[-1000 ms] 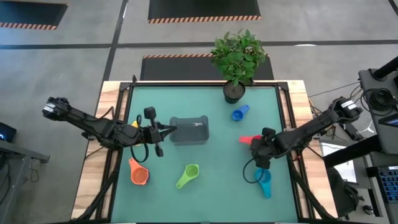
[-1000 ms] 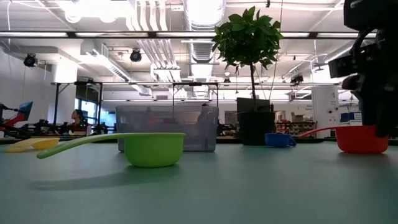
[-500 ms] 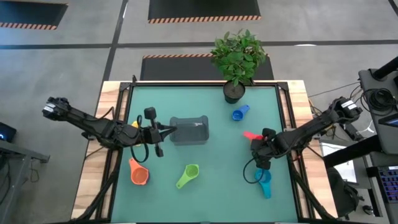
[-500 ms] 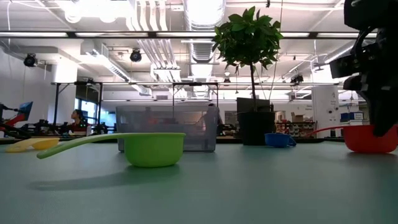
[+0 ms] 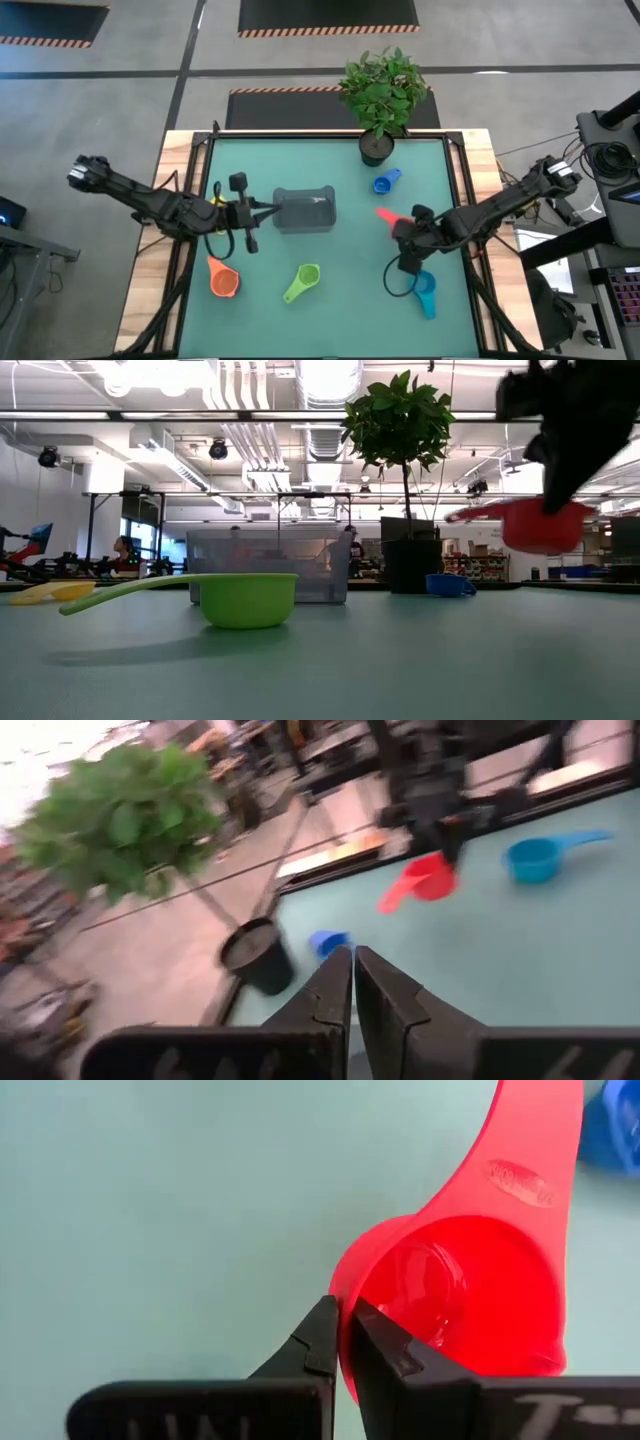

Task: Nest measuring cups in basket
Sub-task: Stack the red measuring cup on top of the orange measuring cup

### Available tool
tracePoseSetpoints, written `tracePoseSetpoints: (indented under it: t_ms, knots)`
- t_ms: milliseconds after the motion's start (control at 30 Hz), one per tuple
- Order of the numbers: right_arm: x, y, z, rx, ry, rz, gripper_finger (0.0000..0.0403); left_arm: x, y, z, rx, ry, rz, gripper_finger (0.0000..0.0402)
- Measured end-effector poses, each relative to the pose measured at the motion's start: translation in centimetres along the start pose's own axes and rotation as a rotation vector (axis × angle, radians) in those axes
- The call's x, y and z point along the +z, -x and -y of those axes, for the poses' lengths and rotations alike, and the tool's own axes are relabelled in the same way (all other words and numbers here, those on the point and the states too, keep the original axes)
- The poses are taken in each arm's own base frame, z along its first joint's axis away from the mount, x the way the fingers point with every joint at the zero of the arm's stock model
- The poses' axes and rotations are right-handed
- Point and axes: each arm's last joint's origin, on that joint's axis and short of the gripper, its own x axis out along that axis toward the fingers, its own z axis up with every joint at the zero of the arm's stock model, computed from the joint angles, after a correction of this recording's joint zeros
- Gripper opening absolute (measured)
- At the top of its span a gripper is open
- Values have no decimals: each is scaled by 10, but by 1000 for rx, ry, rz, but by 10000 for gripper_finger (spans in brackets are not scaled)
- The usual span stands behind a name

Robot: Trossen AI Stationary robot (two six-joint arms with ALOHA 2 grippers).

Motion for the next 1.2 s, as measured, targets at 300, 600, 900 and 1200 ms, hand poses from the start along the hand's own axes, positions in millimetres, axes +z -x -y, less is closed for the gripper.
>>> tracePoseSetpoints:
  t_ms: [300, 600, 900, 1200]
  knots:
    - [50, 11, -36, 19, 115, 69, 9, 8, 20, 11, -120, 77, 72, 0]
    - [106, -2, -83, 22, 320, 111, 9, 12, 33, 12, -109, 144, 102, 0]
    - [158, -25, -110, 43, 477, 213, 9, 13, 35, 10, -104, 143, 111, 0]
    - [193, -47, -126, 89, 585, 359, 9, 16, 36, 7, -100, 190, 143, 0]
